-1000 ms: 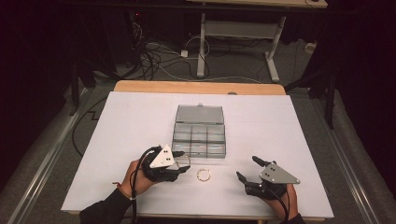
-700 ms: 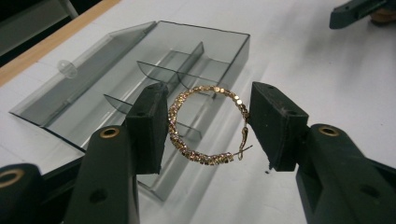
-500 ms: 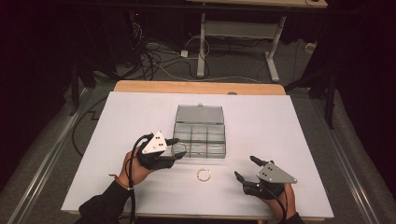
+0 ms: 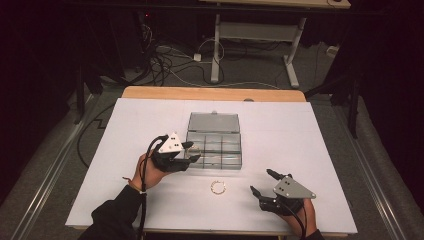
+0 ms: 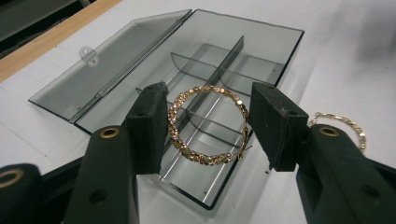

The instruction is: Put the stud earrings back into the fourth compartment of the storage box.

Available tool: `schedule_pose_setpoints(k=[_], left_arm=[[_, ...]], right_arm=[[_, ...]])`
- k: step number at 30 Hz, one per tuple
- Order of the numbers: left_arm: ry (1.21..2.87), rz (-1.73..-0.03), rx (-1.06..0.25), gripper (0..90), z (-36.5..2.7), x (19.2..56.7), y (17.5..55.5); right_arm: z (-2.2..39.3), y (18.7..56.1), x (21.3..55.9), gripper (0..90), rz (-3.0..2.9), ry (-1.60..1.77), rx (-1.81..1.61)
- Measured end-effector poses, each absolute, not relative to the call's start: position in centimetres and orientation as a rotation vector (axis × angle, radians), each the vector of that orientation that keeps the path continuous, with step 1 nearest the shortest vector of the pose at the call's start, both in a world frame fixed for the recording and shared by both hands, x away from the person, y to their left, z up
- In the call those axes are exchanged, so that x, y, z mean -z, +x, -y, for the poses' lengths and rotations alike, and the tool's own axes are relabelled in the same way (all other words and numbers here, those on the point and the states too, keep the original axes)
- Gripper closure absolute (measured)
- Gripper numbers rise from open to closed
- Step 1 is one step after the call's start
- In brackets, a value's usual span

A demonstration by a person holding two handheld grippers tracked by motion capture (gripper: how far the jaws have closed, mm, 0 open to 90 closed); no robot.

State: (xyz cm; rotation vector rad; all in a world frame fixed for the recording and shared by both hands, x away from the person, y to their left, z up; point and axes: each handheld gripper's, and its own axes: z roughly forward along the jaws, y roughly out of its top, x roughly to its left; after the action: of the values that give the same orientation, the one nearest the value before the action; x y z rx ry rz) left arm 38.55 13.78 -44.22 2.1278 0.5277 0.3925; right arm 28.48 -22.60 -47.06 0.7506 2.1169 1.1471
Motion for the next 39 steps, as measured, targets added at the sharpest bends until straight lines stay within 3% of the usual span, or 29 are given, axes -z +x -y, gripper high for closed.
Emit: schedule_pose_setpoints(k=[39], left_arm=[[2.199,-0.616,-0.342,45.5,-12.9,46.4,41.0]], right_arm=[[23.0,28.5,47.0,25.1,-2.108,0.759,-1.135]])
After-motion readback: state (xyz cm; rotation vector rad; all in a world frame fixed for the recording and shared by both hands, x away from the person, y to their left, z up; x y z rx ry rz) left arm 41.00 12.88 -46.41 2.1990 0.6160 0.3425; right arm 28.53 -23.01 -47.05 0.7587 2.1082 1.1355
